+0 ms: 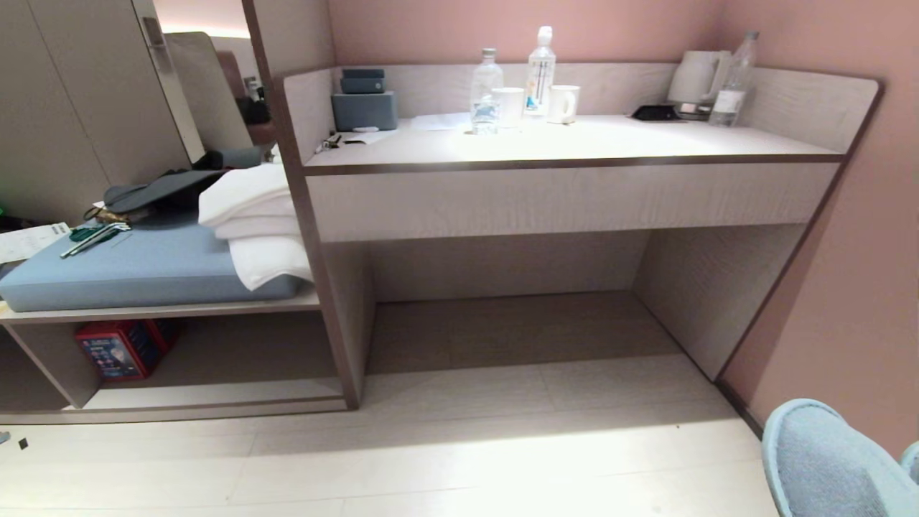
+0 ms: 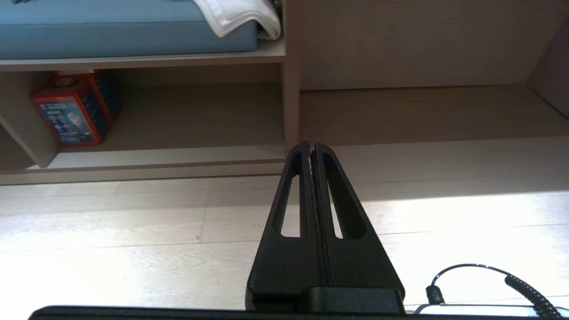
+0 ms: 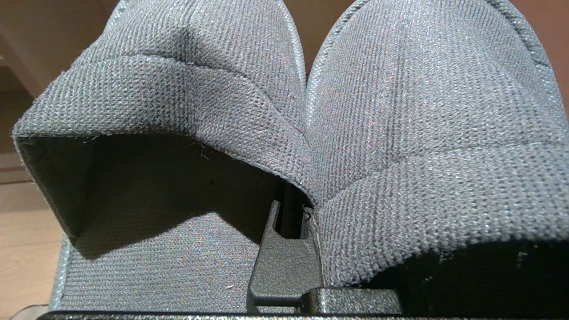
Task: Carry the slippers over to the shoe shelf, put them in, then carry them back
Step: Place the slippers on the floor
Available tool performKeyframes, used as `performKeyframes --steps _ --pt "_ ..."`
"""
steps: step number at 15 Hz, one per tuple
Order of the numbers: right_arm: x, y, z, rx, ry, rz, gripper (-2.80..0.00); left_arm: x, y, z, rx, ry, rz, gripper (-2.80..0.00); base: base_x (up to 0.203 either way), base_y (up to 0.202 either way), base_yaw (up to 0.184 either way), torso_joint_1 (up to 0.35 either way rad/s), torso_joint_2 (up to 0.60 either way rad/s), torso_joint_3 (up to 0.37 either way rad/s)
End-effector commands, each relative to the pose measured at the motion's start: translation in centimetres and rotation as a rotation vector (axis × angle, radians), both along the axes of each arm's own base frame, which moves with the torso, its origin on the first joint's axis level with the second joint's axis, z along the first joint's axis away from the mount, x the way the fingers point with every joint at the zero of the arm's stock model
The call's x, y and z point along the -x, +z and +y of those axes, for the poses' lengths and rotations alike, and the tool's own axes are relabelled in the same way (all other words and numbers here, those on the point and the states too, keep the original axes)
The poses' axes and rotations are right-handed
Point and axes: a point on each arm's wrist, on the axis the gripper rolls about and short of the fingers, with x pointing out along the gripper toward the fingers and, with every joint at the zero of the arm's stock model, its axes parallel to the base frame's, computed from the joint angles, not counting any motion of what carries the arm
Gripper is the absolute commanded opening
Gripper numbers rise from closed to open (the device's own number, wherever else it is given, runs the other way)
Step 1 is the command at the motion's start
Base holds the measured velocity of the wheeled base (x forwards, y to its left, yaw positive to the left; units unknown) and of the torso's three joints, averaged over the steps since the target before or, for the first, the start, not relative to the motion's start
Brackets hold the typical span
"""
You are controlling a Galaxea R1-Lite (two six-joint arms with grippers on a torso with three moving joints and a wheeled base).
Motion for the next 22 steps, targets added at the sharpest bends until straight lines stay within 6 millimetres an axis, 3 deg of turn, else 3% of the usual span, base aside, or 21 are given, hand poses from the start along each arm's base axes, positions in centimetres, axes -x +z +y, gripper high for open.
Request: performKeyframes --steps 1,6,10,22 --pt "-0.02 -0.04 0.00 0.000 -0.001 0.003 -2.80 0.02 0.04 0.00 0.000 0.000 -0.002 -2.80 0.000 -0.195 -0.004 0.002 0.00 0.004" --pt "-0.02 -0.04 0.00 0.000 -0.001 0.003 -2.80 0.01 0.00 0.00 -0.001 0.000 -0.001 -2.80 0.000 -0.171 0.001 0.002 0.00 0.001" --pt "-0.02 -0.04 0.00 -0.001 -0.001 0.003 -2.80 0.01 0.00 0.00 0.001 0.000 -0.001 -2.80 0.000 0.000 0.000 0.001 0.00 -0.031" --pt "-0.02 -0.04 0.00 -0.002 -0.001 0.003 -2.80 0.01 0.00 0.00 0.001 0.000 -0.001 -2.80 0.000 0.000 0.000 0.003 0.00 -0.198"
